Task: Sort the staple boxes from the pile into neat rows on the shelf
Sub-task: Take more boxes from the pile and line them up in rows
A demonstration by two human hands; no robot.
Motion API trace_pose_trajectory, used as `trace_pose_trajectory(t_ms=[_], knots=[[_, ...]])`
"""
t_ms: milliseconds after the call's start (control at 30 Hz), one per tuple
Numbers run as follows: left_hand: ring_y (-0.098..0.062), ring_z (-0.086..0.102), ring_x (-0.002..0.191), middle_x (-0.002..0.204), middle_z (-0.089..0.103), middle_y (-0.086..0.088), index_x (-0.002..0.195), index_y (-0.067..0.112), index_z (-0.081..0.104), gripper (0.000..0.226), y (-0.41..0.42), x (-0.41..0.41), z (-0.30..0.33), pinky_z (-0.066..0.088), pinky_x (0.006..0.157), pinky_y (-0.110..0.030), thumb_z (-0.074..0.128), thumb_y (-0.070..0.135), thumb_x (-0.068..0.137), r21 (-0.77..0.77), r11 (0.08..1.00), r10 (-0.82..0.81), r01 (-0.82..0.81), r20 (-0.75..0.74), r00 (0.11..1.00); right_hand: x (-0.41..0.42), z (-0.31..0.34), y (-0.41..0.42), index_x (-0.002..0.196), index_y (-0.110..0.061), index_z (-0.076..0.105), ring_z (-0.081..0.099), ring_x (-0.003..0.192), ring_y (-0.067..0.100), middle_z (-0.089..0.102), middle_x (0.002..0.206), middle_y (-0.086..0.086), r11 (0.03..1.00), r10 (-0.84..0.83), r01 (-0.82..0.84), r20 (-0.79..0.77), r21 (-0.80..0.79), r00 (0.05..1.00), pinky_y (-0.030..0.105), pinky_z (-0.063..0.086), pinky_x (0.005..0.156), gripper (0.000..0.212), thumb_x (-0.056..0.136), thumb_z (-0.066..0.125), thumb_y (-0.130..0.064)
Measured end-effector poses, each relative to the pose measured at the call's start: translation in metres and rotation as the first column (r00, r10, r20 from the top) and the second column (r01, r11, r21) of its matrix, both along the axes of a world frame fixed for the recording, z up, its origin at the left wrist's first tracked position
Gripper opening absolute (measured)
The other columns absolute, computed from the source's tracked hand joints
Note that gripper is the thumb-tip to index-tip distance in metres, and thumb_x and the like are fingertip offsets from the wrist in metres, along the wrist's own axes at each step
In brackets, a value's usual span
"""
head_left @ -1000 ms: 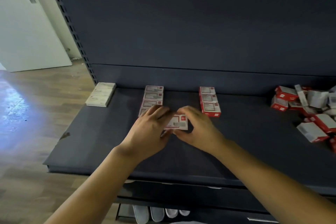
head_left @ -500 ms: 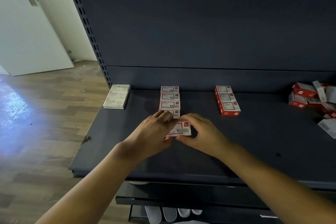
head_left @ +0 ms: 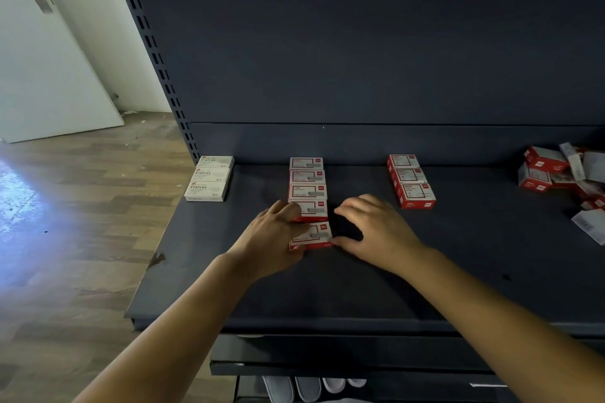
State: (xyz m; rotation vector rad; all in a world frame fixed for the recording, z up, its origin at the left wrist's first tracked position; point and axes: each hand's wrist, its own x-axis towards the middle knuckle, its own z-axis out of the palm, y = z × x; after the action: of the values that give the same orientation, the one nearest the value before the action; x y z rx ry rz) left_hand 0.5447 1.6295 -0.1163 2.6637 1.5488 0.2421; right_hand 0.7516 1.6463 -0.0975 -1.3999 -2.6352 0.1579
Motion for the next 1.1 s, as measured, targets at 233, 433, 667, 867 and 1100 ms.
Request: trace_pose_trajectory(t_ms=[233,433,667,867,1100], knots=[[-0.018,0.027,0.137,0.147,0.033,0.000,0.138,0.025,0.045,0.045,0.005,-0.004,-0.003,0.034,0.108,-0.032,0.050,0.034,0.095,-0.063,0.997,0.050,-0.050,0.000,0.999,-0.002,-0.003,0.004,0.134,-0.019,0.045,0.035,0.126,0.012,0.045,0.134,-0.007,1.000,-0.009,0.009,-0.014,-0.008,1.000,0.031,0.031,0.103,0.050,0.091,0.052,-0.041],[-0.012,0.033,0.136,0.148,0.036,0.005,0.137,0.021,0.047,0.043,0.007,-0.005,-0.002,0.031,0.110,-0.026,0.048,0.032,0.096,-0.121,0.990,0.083,-0.078,0.038,0.996,0.002,-0.008,0.007,0.135,-0.019,0.045,0.034,0.127,0.012,0.045,0.134,-0.007,1.000,-0.018,0.017,-0.014,-0.019,1.000,0.027,0.028,0.103,0.047,0.092,0.052,-0.036],[-0.006,0.022,0.140,0.151,0.031,0.006,0.139,0.021,0.044,0.042,0.003,-0.002,-0.007,0.025,0.113,-0.025,0.043,0.030,0.099,-0.137,0.982,0.139,-0.129,0.063,0.988,0.006,-0.015,0.005,0.136,-0.018,0.045,0.036,0.127,0.013,0.046,0.134,-0.006,0.999,-0.022,0.020,-0.053,-0.026,0.998,0.027,0.029,0.102,0.044,0.094,0.051,-0.030],[-0.013,0.020,0.141,0.154,0.022,-0.001,0.143,0.010,0.037,0.045,0.000,0.003,-0.010,0.018,0.112,-0.021,0.044,0.020,0.099,-0.155,0.981,0.129,-0.120,0.050,0.990,0.024,-0.018,0.001,0.135,-0.018,0.046,0.036,0.126,0.011,0.047,0.133,-0.006,0.999,-0.033,0.028,-0.112,-0.046,0.993,0.024,0.028,0.102,0.043,0.094,0.051,-0.028],[-0.020,0.028,0.140,0.152,0.029,-0.002,0.143,0.015,0.036,0.053,-0.004,0.024,0.004,0.022,0.113,-0.028,0.052,0.026,0.094,-0.145,0.962,0.228,-0.230,-0.032,0.973,0.059,-0.011,-0.008,0.130,-0.014,0.052,0.043,0.120,0.014,0.053,0.126,-0.003,0.999,-0.009,0.000,-0.198,-0.044,0.980,0.022,0.030,0.099,0.040,0.091,0.056,-0.024]])
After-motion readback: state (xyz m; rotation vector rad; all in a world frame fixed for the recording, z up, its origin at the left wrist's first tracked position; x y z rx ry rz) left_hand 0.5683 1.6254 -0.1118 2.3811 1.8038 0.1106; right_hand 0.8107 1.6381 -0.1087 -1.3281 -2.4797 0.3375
